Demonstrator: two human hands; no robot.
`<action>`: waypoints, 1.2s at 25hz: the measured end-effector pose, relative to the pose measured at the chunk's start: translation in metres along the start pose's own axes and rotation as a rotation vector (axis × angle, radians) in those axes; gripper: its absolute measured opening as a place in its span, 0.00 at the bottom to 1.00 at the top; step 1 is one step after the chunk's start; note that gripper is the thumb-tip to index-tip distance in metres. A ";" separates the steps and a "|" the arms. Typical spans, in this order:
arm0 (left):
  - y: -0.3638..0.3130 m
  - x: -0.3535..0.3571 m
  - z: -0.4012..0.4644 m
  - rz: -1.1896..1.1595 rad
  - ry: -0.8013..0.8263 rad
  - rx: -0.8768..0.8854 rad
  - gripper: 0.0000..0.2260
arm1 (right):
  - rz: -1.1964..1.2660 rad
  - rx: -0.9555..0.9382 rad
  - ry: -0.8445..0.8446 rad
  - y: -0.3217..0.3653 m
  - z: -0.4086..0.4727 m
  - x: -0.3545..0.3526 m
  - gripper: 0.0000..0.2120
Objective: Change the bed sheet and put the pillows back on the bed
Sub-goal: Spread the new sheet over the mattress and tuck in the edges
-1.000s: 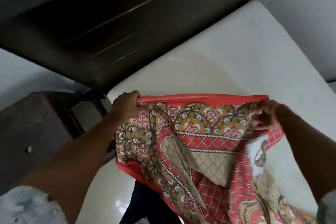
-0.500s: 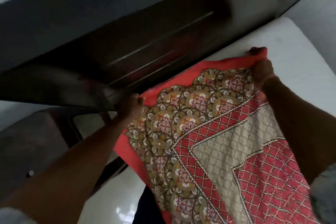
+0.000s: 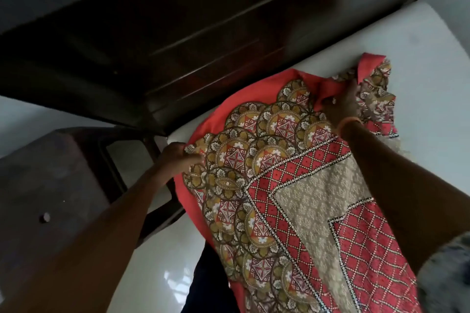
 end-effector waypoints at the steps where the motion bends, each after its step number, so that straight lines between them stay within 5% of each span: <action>1: 0.001 -0.002 0.001 -0.049 0.052 0.005 0.14 | 0.076 -0.028 0.012 0.006 -0.002 0.001 0.39; 3: 0.006 -0.017 -0.002 0.082 0.284 -0.029 0.22 | 0.158 -0.043 -0.004 0.014 0.000 0.002 0.41; 6: 0.024 -0.049 0.002 0.795 0.462 -0.172 0.32 | 0.117 -0.034 0.011 0.013 0.010 -0.004 0.43; 7: 0.028 -0.059 0.006 0.977 0.369 -0.160 0.30 | 0.070 -0.046 0.063 0.011 0.011 -0.005 0.44; 9: 0.026 -0.073 0.012 1.139 -0.077 -0.013 0.23 | -0.054 -0.073 0.148 0.004 0.014 -0.003 0.49; 12: 0.015 -0.060 0.004 1.178 -0.481 0.109 0.11 | -0.192 -0.135 0.141 -0.001 0.017 -0.005 0.53; 16: 0.000 0.011 -0.013 0.984 -0.450 -0.036 0.27 | -0.190 -0.121 0.183 -0.002 0.023 -0.001 0.48; 19: -0.047 0.068 -0.017 0.915 -0.368 0.322 0.33 | -0.195 -0.247 0.014 0.004 0.031 -0.007 0.29; 23: -0.164 0.123 0.012 0.496 -0.291 0.699 0.21 | -0.096 -0.356 -0.105 0.014 0.018 -0.018 0.11; 25: -0.223 0.139 0.032 0.294 -0.366 0.818 0.13 | -0.266 -0.426 0.140 0.010 -0.011 -0.002 0.12; 27: -0.274 0.165 0.053 0.366 -0.340 0.941 0.12 | -0.450 -0.431 0.533 -0.009 -0.048 0.012 0.15; 29: -0.304 0.207 0.072 0.684 -0.153 0.991 0.14 | -0.127 -0.275 0.729 -0.026 -0.075 0.001 0.16; 30: -0.310 0.227 0.082 0.836 -0.065 0.991 0.17 | 0.147 -0.108 0.659 -0.035 -0.080 -0.016 0.17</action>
Point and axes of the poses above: each hand's wrist, its own z-axis towards the middle knuckle, its own x-axis out of the palm, y = z × x, the point moved 2 cm from there along z, towards the middle knuckle, and after that the axes turned 1 degree about -y, right-handed, at the moved point
